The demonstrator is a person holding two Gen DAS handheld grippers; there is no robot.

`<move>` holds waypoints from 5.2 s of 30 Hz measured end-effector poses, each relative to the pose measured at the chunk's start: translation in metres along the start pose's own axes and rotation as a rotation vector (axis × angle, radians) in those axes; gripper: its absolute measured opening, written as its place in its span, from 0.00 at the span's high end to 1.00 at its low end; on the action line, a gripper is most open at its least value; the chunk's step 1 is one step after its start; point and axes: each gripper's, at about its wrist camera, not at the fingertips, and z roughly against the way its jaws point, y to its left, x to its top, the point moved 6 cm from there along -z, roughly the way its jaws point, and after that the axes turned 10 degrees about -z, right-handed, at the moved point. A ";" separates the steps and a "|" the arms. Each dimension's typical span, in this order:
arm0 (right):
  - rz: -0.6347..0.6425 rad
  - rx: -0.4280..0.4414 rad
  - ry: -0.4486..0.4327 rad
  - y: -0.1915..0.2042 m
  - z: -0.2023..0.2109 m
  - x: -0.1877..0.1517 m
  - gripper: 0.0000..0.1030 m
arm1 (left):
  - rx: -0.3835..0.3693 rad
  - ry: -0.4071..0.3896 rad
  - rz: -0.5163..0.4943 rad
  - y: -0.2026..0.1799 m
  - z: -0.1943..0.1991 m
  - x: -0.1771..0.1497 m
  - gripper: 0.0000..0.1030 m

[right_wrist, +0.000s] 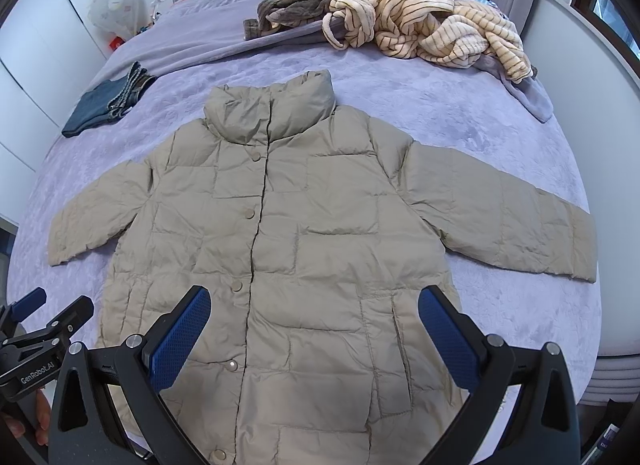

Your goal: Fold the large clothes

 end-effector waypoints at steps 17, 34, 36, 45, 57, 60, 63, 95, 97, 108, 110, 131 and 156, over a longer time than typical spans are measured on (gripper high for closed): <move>0.005 0.002 0.010 0.008 -0.002 0.000 0.00 | -0.002 0.001 0.014 0.011 0.000 -0.009 0.00; -0.109 0.121 0.062 0.077 -0.053 -0.022 0.00 | -0.297 0.049 0.218 0.122 -0.096 -0.020 0.00; -0.120 0.161 0.056 0.091 -0.061 -0.025 0.00 | -0.354 0.030 0.277 0.145 -0.115 -0.021 0.00; -0.104 0.194 0.217 0.151 -0.131 -0.063 0.00 | -0.502 -0.069 0.646 0.272 -0.216 -0.029 0.00; -0.078 0.267 0.199 0.204 -0.170 -0.055 0.00 | -0.285 -0.162 0.767 0.375 -0.266 0.013 0.46; -0.079 0.297 0.178 0.217 -0.175 -0.045 0.00 | -0.334 -0.198 0.745 0.386 -0.268 0.025 0.92; -0.096 0.336 0.148 0.229 -0.180 -0.033 0.07 | -0.227 -0.251 0.653 0.387 -0.243 0.036 0.92; -0.275 0.456 0.099 0.114 -0.210 0.000 0.96 | -0.510 -0.344 -0.380 -0.071 -0.143 0.142 0.92; -0.302 0.410 0.086 0.080 -0.205 -0.004 0.96 | -0.452 -0.286 -0.449 -0.093 -0.171 0.124 0.92; -0.341 0.338 0.082 0.026 -0.197 0.004 0.93 | -0.329 -0.289 -0.485 -0.072 -0.168 0.087 0.07; -0.293 0.304 0.072 0.035 -0.192 0.009 0.90 | -0.357 -0.296 -0.452 -0.051 -0.152 0.084 0.07; 0.398 -0.148 -0.272 0.225 -0.199 0.069 0.15 | -0.683 -0.085 0.309 0.145 -0.254 0.136 0.75; -0.422 0.221 -0.130 -0.003 -0.169 0.033 0.81 | -0.255 -0.258 0.003 0.172 -0.172 0.115 0.45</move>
